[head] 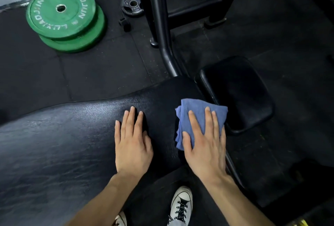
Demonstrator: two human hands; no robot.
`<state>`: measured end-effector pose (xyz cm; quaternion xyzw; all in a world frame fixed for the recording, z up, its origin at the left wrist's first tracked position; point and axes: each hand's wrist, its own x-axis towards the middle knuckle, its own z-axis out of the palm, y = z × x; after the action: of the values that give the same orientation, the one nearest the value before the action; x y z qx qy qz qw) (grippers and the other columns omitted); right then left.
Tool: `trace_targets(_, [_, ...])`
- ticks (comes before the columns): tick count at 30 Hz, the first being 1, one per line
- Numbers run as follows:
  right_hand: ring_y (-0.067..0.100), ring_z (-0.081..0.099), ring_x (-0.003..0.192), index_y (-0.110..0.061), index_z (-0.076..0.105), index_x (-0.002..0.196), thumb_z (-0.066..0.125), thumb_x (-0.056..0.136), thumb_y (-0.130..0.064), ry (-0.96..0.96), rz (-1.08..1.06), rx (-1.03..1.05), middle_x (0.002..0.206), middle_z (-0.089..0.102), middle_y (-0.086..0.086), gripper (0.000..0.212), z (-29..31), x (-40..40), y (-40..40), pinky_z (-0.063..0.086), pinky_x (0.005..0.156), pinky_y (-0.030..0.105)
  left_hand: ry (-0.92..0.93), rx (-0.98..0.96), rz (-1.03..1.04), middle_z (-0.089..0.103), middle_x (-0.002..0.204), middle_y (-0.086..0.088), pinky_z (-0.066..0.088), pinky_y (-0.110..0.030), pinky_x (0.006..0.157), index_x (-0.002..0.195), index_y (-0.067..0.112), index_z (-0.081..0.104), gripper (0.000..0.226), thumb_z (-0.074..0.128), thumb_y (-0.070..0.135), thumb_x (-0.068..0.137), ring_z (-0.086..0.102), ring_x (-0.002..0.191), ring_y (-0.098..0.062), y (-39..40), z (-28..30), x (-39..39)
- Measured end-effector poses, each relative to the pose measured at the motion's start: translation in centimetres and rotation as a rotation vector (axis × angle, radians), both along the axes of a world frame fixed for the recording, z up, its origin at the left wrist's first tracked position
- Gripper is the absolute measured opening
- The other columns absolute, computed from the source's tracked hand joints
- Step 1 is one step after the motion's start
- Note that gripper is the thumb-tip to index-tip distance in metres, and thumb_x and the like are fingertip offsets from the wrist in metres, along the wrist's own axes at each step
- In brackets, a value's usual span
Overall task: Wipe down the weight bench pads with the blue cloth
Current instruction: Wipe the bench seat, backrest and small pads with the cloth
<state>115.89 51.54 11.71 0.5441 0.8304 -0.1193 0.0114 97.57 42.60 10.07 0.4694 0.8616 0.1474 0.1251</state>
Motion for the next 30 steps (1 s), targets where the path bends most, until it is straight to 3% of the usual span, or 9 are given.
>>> trace_targets(4, [0.031, 0.009, 0.160, -0.030, 0.032, 0.161, 0.038, 0.103, -0.050, 0.024, -0.062, -0.002, 0.172, 0.014, 0.015, 0.061, -0.1, 1.6, -2.9, 0.031, 0.121, 0.058, -0.125, 0.144, -0.011, 0.030, 0.167, -0.008, -0.001, -0.045, 0.130, 0.150, 0.009, 0.046, 0.058, 0.054, 0.008, 0.093, 0.015, 0.159, -0.021, 0.7, 1.0, 0.5])
trace_targets(7, [0.032, 0.011, 0.160, -0.029, 0.036, 0.160, 0.036, 0.105, -0.050, 0.055, -0.088, -0.005, 0.172, 0.015, 0.015, 0.058, -0.1, 2.2, -4.8, 0.034, 0.121, 0.055, -0.143, 0.229, -0.169, 0.035, 0.165, -0.009, 0.006, -0.048, 0.130, 0.145, 0.008, 0.051, 0.049, 0.047, 0.013, 0.096, 0.020, 0.158, -0.023, 3.6, 2.0, 2.1])
trace_targets(9, [0.033, 0.013, 0.159, -0.029, 0.038, 0.159, 0.036, 0.105, -0.050, 0.059, -0.085, 0.005, 0.172, 0.016, 0.014, 0.058, 0.0, 2.5, -5.5, 0.025, 0.125, 0.047, -0.144, 0.202, -0.217, 0.032, 0.166, -0.008, 0.007, -0.048, 0.130, 0.147, 0.009, 0.049, 0.051, 0.039, 0.020, 0.098, 0.017, 0.158, -0.022, 6.3, 1.9, 3.2])
trace_targets(12, [0.035, 0.024, 0.157, -0.026, 0.045, 0.155, 0.040, 0.103, -0.048, 0.034, -0.086, 0.039, 0.170, 0.025, 0.015, 0.057, 0.6, 2.4, -5.4, -0.002, 0.129, 0.034, -0.104, 0.119, -0.286, 0.024, 0.170, -0.008, 0.006, -0.049, 0.130, 0.153, 0.010, 0.041, 0.055, 0.029, 0.025, 0.101, 0.010, 0.160, -0.021, 8.9, 0.7, 4.1])
trace_targets(14, [0.036, 0.027, 0.155, -0.025, 0.047, 0.155, 0.040, 0.103, -0.047, 0.025, -0.075, 0.037, 0.168, 0.028, 0.018, 0.057, 0.9, 2.2, -4.9, -0.008, 0.128, 0.031, -0.022, 0.064, -0.320, 0.019, 0.171, -0.008, 0.008, -0.049, 0.130, 0.156, 0.011, 0.035, 0.056, 0.026, 0.025, 0.103, 0.006, 0.160, -0.022, 9.0, -0.1, 4.2])
trace_targets(19, [0.035, 0.023, 0.157, -0.025, 0.041, 0.158, 0.039, 0.104, -0.044, 0.012, -0.062, -0.025, 0.170, 0.022, 0.018, 0.057, 0.9, 2.2, -4.2, 0.003, 0.127, 0.034, -0.077, 0.085, -0.313, 0.022, 0.171, -0.008, 0.009, -0.049, 0.130, 0.156, 0.010, 0.037, 0.058, 0.024, 0.025, 0.102, 0.007, 0.160, -0.020, 8.9, -0.1, 4.1])
trace_targets(24, [0.035, 0.034, 0.152, -0.029, 0.036, 0.159, 0.042, 0.103, -0.040, 0.027, -0.087, -0.076, 0.168, 0.027, 0.017, 0.058, 0.9, 1.2, -1.0, 0.041, 0.115, 0.050, -0.070, 0.061, -0.329, 0.022, 0.170, -0.008, 0.009, -0.049, 0.130, 0.155, 0.009, 0.038, 0.061, 0.026, 0.034, 0.100, 0.008, 0.160, -0.020, 9.0, 0.1, 4.1])
trace_targets(27, [0.033, 0.031, 0.154, -0.030, 0.035, 0.159, 0.057, 0.100, -0.032, 0.079, -0.081, -0.171, 0.170, 0.024, 0.014, 0.063, 1.5, -0.1, 2.7, 0.041, 0.117, 0.051, -0.052, 0.047, -0.337, 0.023, 0.170, -0.009, 0.012, -0.051, 0.129, 0.156, 0.008, 0.036, 0.063, 0.024, 0.034, 0.100, 0.009, 0.160, -0.022, 9.1, 0.2, 4.3])
trace_targets(30, [0.029, 0.025, 0.156, -0.030, 0.034, 0.160, 0.060, 0.101, -0.025, 0.142, -0.048, -0.249, 0.172, 0.017, 0.008, 0.064, 3.1, -1.7, 5.8, 0.034, 0.121, 0.047, -0.025, 0.022, -0.349, 0.022, 0.170, -0.009, 0.011, -0.050, 0.129, 0.157, 0.010, 0.034, 0.063, 0.028, 0.027, 0.097, 0.007, 0.160, -0.021, 9.0, 0.0, 4.2])
